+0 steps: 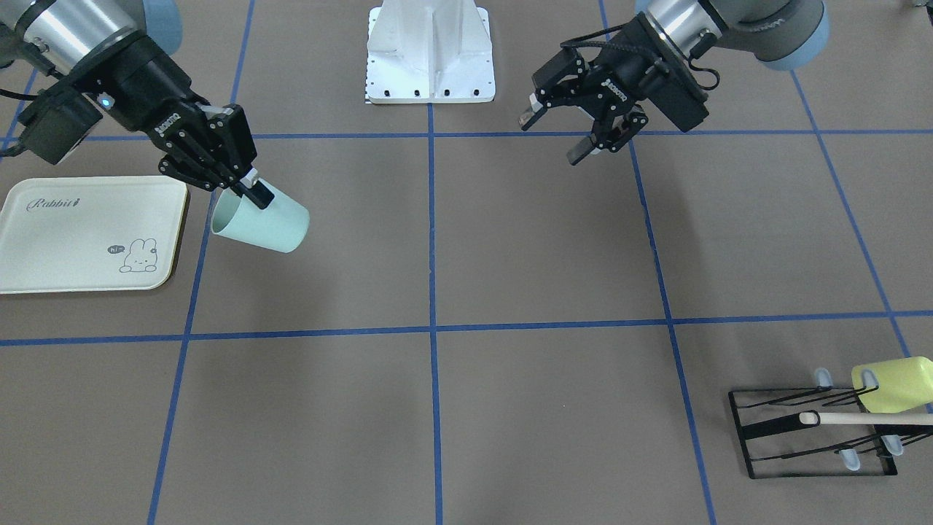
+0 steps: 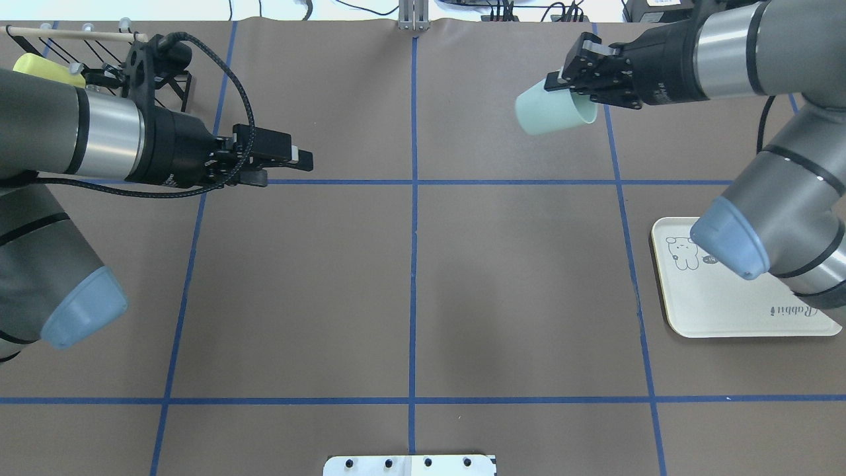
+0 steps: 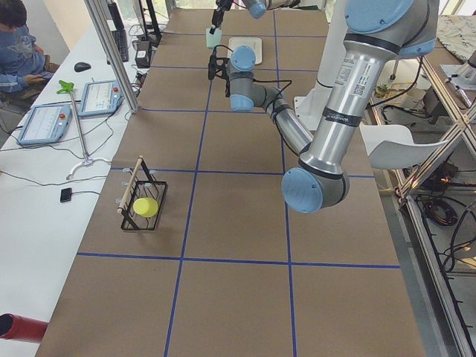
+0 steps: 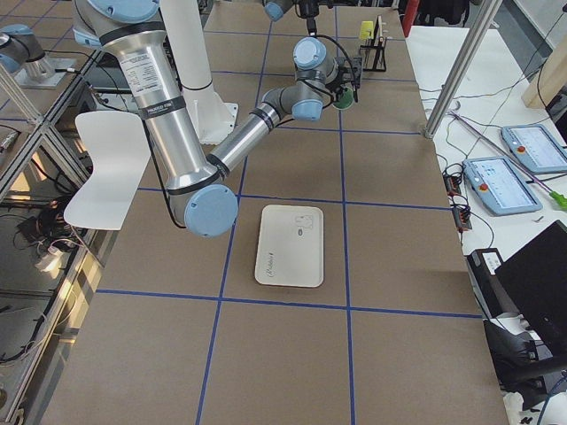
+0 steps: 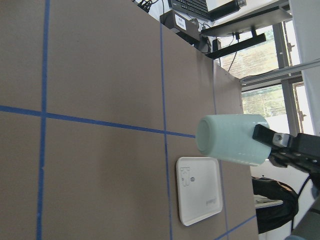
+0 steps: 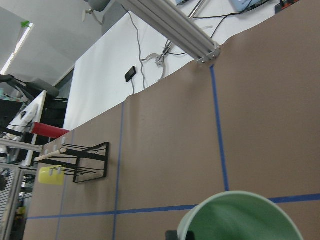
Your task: Left arm grabs green cup and hands to right arm on tray
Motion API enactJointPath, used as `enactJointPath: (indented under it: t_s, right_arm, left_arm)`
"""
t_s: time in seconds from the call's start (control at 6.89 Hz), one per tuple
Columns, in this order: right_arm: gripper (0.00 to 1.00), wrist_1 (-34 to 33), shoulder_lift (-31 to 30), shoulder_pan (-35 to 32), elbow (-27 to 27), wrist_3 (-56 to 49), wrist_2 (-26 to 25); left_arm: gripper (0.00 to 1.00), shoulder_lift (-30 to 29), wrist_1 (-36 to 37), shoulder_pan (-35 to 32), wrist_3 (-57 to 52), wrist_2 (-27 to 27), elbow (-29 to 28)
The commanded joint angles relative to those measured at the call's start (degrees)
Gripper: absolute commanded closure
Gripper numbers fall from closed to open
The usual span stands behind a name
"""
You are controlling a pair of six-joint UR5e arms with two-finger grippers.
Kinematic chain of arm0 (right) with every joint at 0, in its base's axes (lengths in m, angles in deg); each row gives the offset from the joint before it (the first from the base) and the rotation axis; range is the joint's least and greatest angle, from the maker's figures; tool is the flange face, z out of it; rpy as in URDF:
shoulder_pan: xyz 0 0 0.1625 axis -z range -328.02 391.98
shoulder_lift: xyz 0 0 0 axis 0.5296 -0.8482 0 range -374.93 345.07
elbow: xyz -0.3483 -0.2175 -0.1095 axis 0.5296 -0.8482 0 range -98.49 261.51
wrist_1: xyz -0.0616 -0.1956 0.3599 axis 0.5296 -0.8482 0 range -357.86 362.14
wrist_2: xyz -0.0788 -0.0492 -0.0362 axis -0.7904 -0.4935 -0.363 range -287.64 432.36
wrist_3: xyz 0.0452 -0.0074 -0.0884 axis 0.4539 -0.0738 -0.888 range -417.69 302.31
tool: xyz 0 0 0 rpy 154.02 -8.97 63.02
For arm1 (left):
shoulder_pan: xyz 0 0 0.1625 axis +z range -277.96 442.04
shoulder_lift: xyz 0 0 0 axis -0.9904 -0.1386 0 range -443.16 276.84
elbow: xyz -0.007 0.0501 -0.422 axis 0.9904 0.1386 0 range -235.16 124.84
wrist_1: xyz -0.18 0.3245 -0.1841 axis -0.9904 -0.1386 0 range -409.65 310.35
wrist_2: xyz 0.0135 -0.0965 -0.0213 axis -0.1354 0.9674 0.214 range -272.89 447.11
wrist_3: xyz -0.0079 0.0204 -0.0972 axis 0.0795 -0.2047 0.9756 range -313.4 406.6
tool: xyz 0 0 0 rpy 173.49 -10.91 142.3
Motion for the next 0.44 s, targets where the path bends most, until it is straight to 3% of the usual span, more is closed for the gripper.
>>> enactJointPath:
  t_s: [0.0, 0.29]
  right_arm:
    - [1.00, -10.46, -1.95, -3.51, 0.61, -9.81, 2.17]
    - [1.00, -29.84, -1.87, -5.36, 5.16, -22.88, 2.09]
  left_arm:
    - [0.00, 2.83, 14.98, -1.78, -13.62, -3.92, 0.10]
    - [0.00, 9.48, 19.60, -6.06, -26.71, -5.71, 0.54]
